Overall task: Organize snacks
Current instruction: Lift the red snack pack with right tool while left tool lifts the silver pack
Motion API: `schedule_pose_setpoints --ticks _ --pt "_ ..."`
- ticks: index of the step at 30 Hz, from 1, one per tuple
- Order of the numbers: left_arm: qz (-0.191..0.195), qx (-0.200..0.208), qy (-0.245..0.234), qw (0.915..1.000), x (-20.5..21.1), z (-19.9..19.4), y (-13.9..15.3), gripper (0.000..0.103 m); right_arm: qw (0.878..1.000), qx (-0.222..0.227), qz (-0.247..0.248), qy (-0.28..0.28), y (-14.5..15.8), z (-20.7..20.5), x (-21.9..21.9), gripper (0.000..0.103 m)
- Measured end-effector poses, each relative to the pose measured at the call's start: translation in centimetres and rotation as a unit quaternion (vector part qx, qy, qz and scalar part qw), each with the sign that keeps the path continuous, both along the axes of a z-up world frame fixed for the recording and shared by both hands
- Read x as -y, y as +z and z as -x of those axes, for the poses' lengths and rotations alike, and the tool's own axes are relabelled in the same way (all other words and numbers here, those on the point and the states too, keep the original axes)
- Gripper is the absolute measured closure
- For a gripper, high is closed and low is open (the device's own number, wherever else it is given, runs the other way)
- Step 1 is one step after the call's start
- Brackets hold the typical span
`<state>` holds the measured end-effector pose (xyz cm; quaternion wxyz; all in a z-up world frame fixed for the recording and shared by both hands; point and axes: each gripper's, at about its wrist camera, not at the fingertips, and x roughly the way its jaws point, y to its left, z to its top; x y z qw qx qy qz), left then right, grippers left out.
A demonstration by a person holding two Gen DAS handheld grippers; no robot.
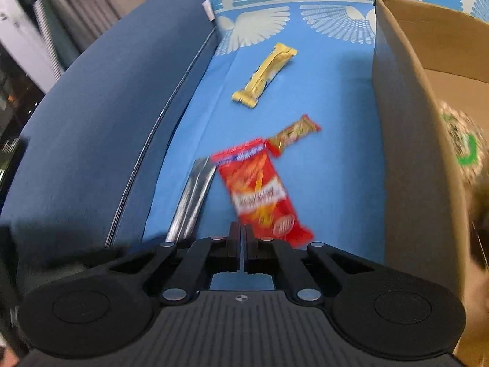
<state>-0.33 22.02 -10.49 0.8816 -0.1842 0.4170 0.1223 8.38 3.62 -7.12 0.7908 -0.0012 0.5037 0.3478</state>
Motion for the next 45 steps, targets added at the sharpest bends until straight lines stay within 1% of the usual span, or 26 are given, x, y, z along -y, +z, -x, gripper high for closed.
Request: schedule_pose_setpoints --ticks 3,4,5,6,7,10,12,14,15,16,21,23,24,25,26,27,28,31,33,35,38,41,45 --pt "-0.004 0.001 -0.004 1.0 0.1 0.3 0.4 0.072 1.0 0.003 0.003 0.019 0.1 2.2 1.1 0.099" --pt "-0.005 0.001 -0.005 1.0 0.2 0.4 0.5 0.072 1.0 0.014 0.004 0.028 0.1 2.9 1.3 0.099" --pt "-0.007 0.001 -0.005 1.0 0.3 0.5 0.6 0.072 0.999 0.036 0.01 0.036 0.2 3.5 1.4 0.096" --pt "-0.009 0.001 -0.005 0.9999 0.4 0.7 0.7 0.072 0.997 0.061 0.018 0.042 0.2 4.2 1.4 0.081" --pt "-0.011 0.0 -0.004 0.9999 0.5 0.8 0.8 0.072 0.995 0.081 0.025 0.044 0.1 4.5 1.2 0.063" --pt "-0.018 -0.005 0.004 0.9998 0.6 1.1 0.9 0.073 0.991 0.126 0.034 0.033 -0.1 4.0 0.1 0.04" --pt "-0.024 -0.009 0.006 0.9996 0.7 1.0 0.8 0.067 0.989 0.142 0.039 0.022 -0.4 3.1 -0.8 0.038" --pt "-0.029 -0.012 0.008 0.9995 0.8 0.9 0.7 0.055 0.988 0.147 0.043 0.015 -1.0 1.8 -1.5 0.031" --pt "-0.03 -0.015 0.01 0.9994 0.8 0.8 0.6 0.054 0.988 0.145 0.044 0.012 -1.4 1.1 -1.7 0.024" --pt "-0.031 -0.017 0.01 0.9993 0.8 0.7 0.5 0.053 0.989 0.142 0.045 0.01 -2.0 0.4 -2.1 0.023" --pt "-0.024 -0.031 0.009 0.9992 0.6 0.1 -0.2 0.05 0.99 0.126 0.059 0.033 -4.8 -1.5 -4.0 0.022" --pt "-0.023 -0.034 0.011 0.9991 0.6 -0.1 -0.4 0.048 0.99 0.121 0.064 0.035 -5.7 -1.9 -4.3 0.022" --pt "-0.025 -0.034 0.011 0.999 0.7 -0.2 -0.4 0.047 0.99 0.125 0.063 0.035 -5.9 -2.0 -4.4 0.02" --pt "-0.027 -0.034 0.011 0.999 0.8 -0.3 -0.4 0.046 0.989 0.131 0.063 0.037 -6.1 -1.9 -4.5 0.021" --pt "-0.031 -0.035 0.01 0.9989 0.9 -0.4 -0.5 0.046 0.988 0.135 0.064 0.04 -6.1 -1.9 -4.6 0.024" --pt "-0.036 -0.036 0.009 0.9987 1.0 -0.4 -0.5 0.046 0.987 0.14 0.062 0.045 -6.0 -1.7 -4.6 0.038" --pt "-0.038 -0.036 0.009 0.9986 1.1 -0.5 -0.5 0.046 0.986 0.148 0.059 0.051 -5.9 -1.5 -4.5 0.051" --pt "-0.036 -0.034 0.011 0.9987 0.9 -0.3 -0.5 0.047 0.986 0.149 0.051 0.06 -5.2 -1.2 -4.1 0.057" --pt "-0.031 -0.032 0.015 0.9989 0.7 -0.2 -0.5 0.052 0.986 0.15 0.047 0.057 -4.7 -0.9 -3.6 0.06" --pt "-0.026 -0.031 0.021 0.999 0.4 0.0 -0.5 0.064 0.986 0.153 0.046 0.047 -3.8 -0.6 -3.0 0.062" --pt "-0.022 -0.027 0.019 0.9992 0.4 0.1 -0.3 0.073 0.988 0.144 0.036 0.037 -1.8 0.1 -1.9 0.065" --pt "-0.014 -0.02 0.017 0.9996 0.3 0.3 -0.1 0.075 0.991 0.127 0.038 0.03 0.2 1.1 -0.9 0.067" --pt "-0.004 -0.009 0.01 0.9999 0.3 0.8 0.3 0.076 0.992 0.113 0.038 0.032 2.4 3.1 1.0 0.067"
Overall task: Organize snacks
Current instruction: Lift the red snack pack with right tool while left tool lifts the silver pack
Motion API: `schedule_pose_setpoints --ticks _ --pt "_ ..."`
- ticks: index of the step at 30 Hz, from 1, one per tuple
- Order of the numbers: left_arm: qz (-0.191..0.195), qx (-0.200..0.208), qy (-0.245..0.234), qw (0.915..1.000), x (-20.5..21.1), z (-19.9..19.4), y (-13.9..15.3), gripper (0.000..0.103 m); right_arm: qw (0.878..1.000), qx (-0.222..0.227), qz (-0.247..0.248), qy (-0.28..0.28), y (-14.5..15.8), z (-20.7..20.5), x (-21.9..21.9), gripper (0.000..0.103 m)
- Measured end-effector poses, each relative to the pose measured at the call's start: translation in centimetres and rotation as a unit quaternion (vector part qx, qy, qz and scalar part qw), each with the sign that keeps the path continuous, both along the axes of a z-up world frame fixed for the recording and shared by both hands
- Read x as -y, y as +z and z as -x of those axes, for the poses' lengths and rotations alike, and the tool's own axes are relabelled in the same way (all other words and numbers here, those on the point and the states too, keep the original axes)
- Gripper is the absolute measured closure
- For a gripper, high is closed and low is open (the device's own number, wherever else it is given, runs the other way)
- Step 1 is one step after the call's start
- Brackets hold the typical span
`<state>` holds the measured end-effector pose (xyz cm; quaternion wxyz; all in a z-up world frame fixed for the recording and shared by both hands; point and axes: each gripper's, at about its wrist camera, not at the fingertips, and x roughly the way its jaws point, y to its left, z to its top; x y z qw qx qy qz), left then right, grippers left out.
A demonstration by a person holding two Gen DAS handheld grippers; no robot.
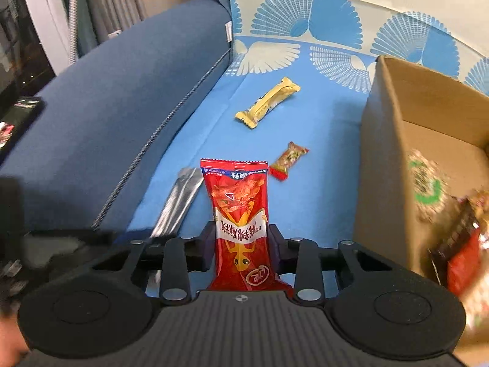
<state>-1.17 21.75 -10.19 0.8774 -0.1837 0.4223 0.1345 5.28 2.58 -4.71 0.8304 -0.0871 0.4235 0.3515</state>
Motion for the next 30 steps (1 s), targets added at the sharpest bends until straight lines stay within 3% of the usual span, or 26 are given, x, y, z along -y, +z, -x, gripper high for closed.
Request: schedule_pose_setpoints --ticks 5,11,14,19,22,26,30 --pt "0.001 0.003 -0.01 0.9999 0.3 0.6 0.5 0.075 1.0 0.021 0.019 -0.01 -1.1 2.8 1.3 0.067" --pt "-0.014 -0.017 -0.006 0.9997 0.6 -0.1 0.0 0.07 0.999 -0.011 0.046 -0.022 -5.2 3.1 0.3 0.064" --pt "-0.023 -0.024 0.003 0.9994 0.8 -0.4 -0.3 0.053 0.998 -0.011 0.062 -0.018 -6.2 3.0 -0.2 0.051" --pt "-0.042 -0.032 -0.008 0.9986 1.4 -1.1 -0.6 0.048 0.998 0.0 0.068 -0.009 -6.8 2.5 -0.7 0.038" --pt "-0.052 -0.035 -0.018 0.9978 1.9 -1.5 -0.8 0.042 0.997 -0.013 0.069 -0.015 -7.3 1.9 -0.9 0.038" --pt "-0.062 -0.039 -0.023 0.997 2.3 -1.9 -1.1 0.041 0.997 -0.013 0.07 -0.01 -7.6 1.8 -1.3 0.038" --pt "-0.079 -0.045 -0.026 0.9955 2.6 -2.1 -1.2 0.045 0.998 -0.008 0.069 -0.007 -7.5 2.0 -1.3 0.053"
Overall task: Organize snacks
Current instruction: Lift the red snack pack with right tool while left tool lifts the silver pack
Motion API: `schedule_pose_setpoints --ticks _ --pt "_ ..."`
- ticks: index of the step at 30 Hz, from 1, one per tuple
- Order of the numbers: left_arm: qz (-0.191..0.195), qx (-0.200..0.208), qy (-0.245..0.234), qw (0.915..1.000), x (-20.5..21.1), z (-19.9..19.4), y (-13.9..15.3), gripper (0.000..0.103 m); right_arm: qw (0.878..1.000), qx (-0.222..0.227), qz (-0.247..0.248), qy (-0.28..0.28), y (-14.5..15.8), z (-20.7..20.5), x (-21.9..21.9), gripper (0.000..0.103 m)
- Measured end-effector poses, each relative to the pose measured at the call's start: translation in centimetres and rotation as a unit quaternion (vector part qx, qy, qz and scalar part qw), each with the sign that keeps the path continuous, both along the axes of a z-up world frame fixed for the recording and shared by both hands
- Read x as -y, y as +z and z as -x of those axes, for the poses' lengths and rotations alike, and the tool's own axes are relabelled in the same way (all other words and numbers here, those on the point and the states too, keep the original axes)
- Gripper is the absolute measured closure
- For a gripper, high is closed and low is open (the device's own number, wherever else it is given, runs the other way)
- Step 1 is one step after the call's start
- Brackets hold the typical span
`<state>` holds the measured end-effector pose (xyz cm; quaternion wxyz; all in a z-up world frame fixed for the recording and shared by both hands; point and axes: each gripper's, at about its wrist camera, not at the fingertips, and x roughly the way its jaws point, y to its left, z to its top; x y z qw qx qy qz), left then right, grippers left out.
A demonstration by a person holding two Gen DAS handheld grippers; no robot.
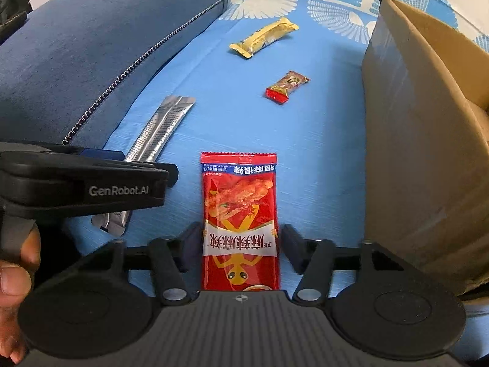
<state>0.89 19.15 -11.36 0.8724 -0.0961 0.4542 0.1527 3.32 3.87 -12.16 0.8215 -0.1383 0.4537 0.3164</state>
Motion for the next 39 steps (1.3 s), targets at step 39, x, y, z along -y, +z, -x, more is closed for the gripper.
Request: schedule_pose_setpoints --ticks 39 --pt "0.049 0.149 0.002 0.9876 -0.9 4.7 3.9 0.08 0.982 0.129 -0.136 -0.012 8.4 1.6 3.3 0.063"
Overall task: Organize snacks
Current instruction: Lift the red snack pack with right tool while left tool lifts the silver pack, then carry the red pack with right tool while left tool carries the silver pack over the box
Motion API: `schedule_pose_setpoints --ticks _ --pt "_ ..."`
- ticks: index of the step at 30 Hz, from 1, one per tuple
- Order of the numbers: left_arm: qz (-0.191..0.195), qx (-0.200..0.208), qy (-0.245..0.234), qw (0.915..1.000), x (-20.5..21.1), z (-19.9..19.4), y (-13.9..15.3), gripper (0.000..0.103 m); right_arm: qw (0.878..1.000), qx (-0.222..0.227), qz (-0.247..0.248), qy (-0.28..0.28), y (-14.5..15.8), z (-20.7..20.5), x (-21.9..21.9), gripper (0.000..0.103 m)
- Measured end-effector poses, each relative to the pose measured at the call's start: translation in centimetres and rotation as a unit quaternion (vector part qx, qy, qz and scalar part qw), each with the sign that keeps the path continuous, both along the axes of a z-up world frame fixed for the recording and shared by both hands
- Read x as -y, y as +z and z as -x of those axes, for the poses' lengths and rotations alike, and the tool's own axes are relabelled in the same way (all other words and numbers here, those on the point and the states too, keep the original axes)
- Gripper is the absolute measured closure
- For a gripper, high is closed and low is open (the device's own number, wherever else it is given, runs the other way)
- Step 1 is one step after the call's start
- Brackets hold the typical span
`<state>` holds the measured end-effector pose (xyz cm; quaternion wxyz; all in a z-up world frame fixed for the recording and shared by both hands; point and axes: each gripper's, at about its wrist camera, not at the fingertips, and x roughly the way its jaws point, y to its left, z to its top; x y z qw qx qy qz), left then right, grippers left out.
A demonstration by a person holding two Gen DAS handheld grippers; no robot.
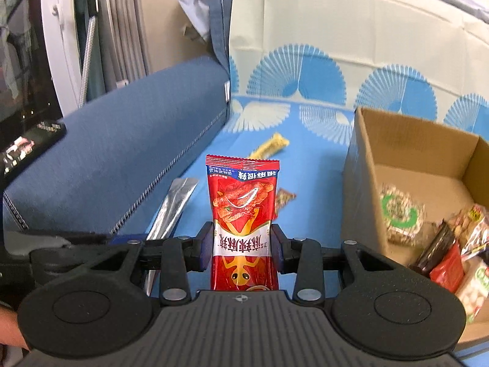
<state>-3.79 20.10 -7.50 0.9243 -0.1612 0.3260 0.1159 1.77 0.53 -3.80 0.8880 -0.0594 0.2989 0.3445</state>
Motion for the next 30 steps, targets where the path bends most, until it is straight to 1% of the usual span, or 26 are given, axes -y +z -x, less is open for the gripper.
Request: schedule_pose_setpoints --ticks 3,8,14,17,24,30 --pt "0.001 0.008 0.002 1.0 0.0 0.5 0.4 0.08 1.0 0.006 -0.012 0.0 0.8 -0.1 0.6 0.063" --pt "-0.009 0.01 0.006 0.9999 0.6 1.0 0.9 0.08 0.999 0.015 -0.03 0.002 1.7 -0.2 1.6 0.063" --pt "-0.01 -0.003 0.032 0.9994 0.8 1.0 1.3 0.08 0.999 0.016 -0.045 0.007 2.0 -0.3 2.6 0.063" --pt "-0.009 -0.005 0.038 0.9992 1.2 1.1 1.8 0.08 0.998 0.018 -0.054 0.011 2.2 -0.3 3.2 0.063" --pt "-0.012 -0.01 0.043 0.9989 3.3 0.8 3.0 0.08 0.996 0.016 -0.083 0.009 2.7 -0.2 5.1 0.063" --pt "-0.025 0.006 0.029 0.9992 5.3 -0.4 4.8 0.08 0.994 0.012 -0.108 -0.004 3.4 -0.9 7.1 0.063"
